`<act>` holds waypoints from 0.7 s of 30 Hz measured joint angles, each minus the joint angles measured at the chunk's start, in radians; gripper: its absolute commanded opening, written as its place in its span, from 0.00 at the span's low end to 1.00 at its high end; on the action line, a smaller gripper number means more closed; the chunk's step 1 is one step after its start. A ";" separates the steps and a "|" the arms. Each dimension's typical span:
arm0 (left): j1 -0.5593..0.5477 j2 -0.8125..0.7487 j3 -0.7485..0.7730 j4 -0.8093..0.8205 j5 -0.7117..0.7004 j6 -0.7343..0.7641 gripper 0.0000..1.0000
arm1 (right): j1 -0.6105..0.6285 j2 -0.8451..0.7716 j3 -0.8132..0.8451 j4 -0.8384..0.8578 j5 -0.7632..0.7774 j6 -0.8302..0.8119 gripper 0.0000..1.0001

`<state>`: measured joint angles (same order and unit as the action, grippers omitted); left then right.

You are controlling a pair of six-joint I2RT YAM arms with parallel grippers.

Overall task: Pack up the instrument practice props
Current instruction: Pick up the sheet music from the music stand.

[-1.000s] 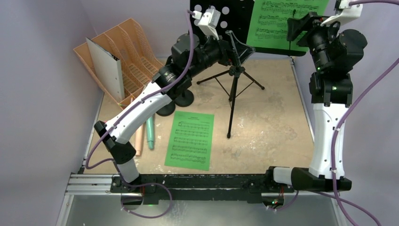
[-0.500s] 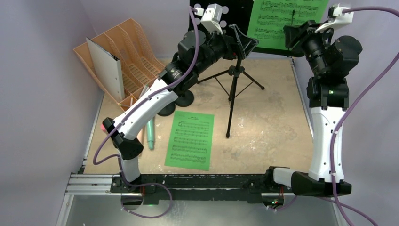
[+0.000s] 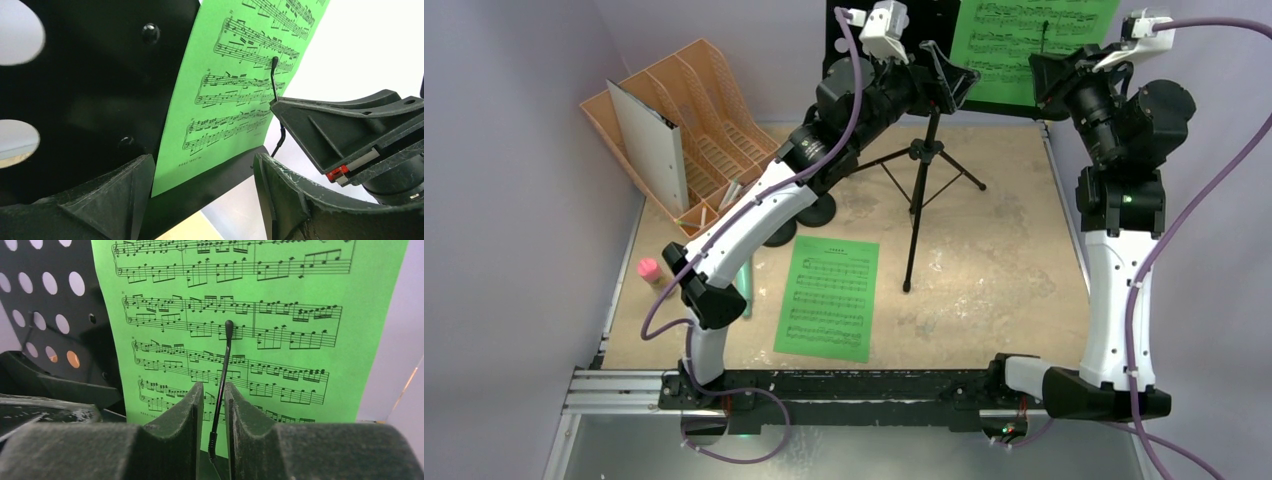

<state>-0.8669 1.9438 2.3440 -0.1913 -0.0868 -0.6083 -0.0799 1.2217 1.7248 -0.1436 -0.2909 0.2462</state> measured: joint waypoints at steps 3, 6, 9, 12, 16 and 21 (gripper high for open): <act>-0.001 0.014 0.009 0.003 0.001 0.000 0.74 | 0.000 -0.006 -0.018 0.015 -0.016 0.000 0.15; -0.002 0.015 0.009 0.006 -0.003 -0.001 0.74 | 0.000 -0.008 -0.031 0.024 -0.024 0.000 0.11; -0.002 0.015 0.009 0.009 -0.005 0.000 0.73 | -0.001 -0.008 -0.034 0.027 -0.041 0.001 0.07; -0.002 0.015 0.009 0.010 -0.007 0.000 0.72 | -0.001 -0.009 -0.037 0.029 -0.048 0.001 0.04; -0.002 0.015 0.002 0.020 -0.007 -0.001 0.72 | -0.001 -0.011 -0.038 0.029 -0.049 0.002 0.02; -0.002 -0.021 -0.101 0.131 0.008 0.001 0.73 | -0.001 -0.011 -0.043 0.034 -0.050 0.005 0.02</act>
<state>-0.8688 1.9224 2.2429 -0.0601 -0.0784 -0.6075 -0.0807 1.2102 1.6821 -0.1097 -0.3405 0.2508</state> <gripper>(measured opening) 0.719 0.038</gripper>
